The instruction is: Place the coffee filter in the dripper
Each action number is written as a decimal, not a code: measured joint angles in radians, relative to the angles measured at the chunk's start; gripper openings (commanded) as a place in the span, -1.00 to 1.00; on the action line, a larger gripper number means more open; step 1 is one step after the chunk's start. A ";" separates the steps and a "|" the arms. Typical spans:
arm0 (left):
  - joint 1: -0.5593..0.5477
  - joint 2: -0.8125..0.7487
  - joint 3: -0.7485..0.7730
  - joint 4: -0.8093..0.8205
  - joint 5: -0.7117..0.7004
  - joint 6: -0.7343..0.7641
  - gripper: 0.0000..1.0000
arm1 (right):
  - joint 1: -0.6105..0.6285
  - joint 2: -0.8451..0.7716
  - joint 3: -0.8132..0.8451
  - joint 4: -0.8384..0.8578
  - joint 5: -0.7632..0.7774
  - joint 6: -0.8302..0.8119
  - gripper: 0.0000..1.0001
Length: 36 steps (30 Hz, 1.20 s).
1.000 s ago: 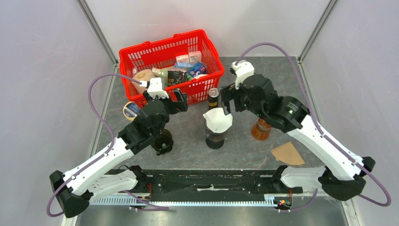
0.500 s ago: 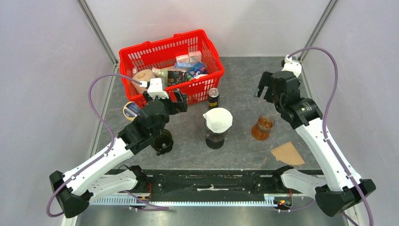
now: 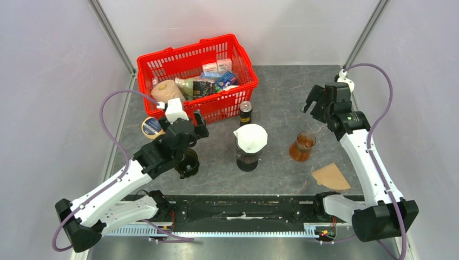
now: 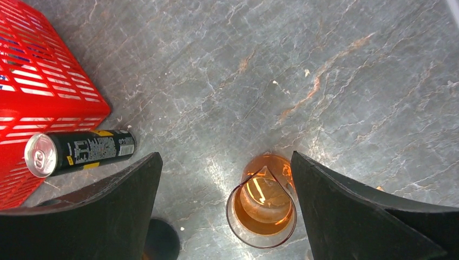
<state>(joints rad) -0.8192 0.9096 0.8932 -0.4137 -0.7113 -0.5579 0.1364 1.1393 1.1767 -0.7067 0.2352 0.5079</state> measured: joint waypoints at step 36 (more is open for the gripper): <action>0.059 -0.132 -0.245 -0.638 0.033 -0.587 0.49 | -0.017 0.014 -0.055 0.055 -0.135 -0.002 0.93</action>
<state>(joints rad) -0.7605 0.7780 0.6479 -1.0519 -0.6781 -1.1450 0.1192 1.1530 1.1213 -0.6514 0.1001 0.5064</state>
